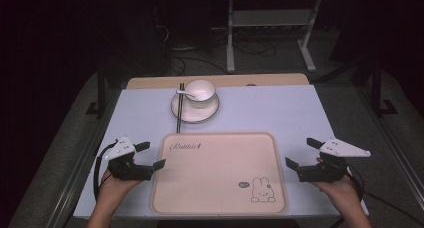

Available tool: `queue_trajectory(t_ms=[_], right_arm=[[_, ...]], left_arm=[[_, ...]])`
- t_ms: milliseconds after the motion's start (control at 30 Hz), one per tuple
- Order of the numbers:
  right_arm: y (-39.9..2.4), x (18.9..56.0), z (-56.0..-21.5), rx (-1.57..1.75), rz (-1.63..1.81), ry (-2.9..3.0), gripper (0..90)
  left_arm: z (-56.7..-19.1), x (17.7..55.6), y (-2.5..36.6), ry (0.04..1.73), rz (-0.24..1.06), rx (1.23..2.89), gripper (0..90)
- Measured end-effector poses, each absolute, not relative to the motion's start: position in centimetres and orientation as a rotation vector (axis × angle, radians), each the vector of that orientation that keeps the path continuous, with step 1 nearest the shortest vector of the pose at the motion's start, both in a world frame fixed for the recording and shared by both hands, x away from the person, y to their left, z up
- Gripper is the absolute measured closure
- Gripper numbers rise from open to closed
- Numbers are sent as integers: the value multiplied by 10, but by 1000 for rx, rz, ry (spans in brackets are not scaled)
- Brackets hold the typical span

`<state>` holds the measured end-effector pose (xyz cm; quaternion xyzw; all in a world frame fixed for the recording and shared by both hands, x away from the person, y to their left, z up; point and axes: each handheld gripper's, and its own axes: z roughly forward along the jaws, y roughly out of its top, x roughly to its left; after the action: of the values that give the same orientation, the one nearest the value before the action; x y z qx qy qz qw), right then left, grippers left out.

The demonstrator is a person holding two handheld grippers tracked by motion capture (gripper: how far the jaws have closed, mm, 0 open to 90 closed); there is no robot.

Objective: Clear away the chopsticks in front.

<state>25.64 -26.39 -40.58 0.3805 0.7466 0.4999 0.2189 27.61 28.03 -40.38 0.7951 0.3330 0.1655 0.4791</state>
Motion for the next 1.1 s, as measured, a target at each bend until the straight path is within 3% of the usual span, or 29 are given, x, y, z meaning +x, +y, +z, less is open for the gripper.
queue_trajectory(t_ms=[700, 1100], right_arm=[[-263, 258, -407, 1066, 1367, 2065, 0], [-263, 260, -408, 1077, 1360, 2070, 0]], left_arm=[[-396, 297, 276, 887, 429, 1984, 131], [-385, 330, 262, 921, 450, 2016, 131]])
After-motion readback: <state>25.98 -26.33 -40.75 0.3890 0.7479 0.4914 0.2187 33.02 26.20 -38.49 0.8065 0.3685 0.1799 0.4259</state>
